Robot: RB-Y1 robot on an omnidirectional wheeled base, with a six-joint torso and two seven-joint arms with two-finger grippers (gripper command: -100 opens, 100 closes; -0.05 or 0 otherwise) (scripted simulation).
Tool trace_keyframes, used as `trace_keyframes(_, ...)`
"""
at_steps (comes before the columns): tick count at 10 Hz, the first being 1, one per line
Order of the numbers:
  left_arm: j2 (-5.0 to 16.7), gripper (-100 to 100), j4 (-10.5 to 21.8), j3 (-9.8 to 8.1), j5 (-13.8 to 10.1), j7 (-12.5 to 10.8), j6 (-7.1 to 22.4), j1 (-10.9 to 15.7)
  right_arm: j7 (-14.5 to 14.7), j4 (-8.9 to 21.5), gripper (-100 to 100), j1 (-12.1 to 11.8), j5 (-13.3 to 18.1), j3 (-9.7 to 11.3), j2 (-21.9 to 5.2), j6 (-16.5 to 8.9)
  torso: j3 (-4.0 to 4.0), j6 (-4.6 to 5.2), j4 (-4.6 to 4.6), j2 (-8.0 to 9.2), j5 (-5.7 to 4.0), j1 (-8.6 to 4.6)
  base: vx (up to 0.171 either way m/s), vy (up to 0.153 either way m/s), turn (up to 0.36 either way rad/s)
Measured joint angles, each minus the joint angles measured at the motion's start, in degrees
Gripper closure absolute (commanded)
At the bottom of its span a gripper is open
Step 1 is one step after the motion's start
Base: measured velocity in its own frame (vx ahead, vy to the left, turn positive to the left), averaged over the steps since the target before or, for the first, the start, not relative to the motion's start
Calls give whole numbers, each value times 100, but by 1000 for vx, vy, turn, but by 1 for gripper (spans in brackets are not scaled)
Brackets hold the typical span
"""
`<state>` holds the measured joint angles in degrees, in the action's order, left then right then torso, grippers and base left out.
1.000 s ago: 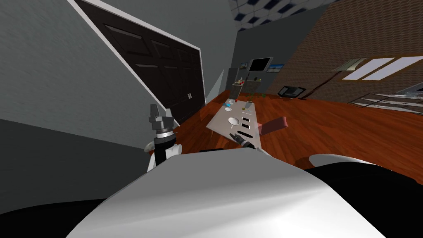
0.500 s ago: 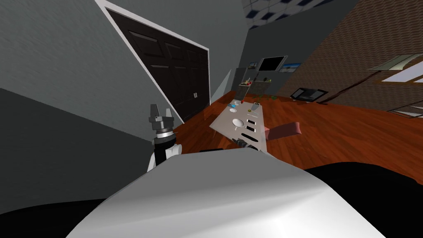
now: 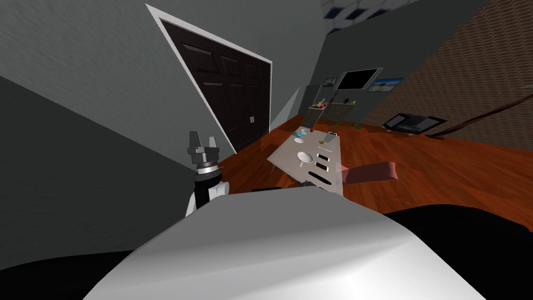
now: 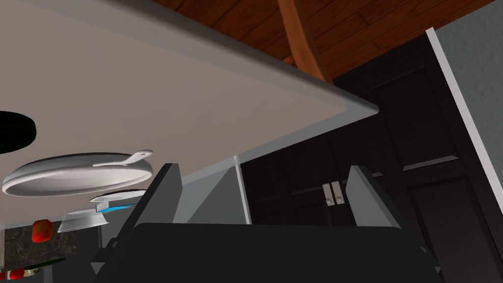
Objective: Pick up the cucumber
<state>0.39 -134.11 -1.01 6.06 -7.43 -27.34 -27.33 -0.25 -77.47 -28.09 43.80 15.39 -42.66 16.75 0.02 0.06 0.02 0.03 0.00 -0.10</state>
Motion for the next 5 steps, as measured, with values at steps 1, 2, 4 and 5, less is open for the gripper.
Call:
trace_keyframes(1,0,0,0,0,0,0,0,1,-31,198,-100,36,156,77,-68,-33,0,-3,0,-1,0,-1,8,-18,121)
trace_keyframes(2,0,0,0,0,0,0,0,0,-66,295,-100,29,249,146,-113,-104,0,2,0,0,-1,-2,9,-21,249)
trace_keyframes(4,0,0,0,0,0,0,0,0,-86,666,-100,111,498,270,-155,-184,-1,2,0,-1,-2,-6,9,-25,153)
trace_keyframes(5,0,0,0,0,0,0,0,0,-92,908,-100,143,627,283,-226,-150,-1,-1,0,-3,-1,-7,9,-29,117)
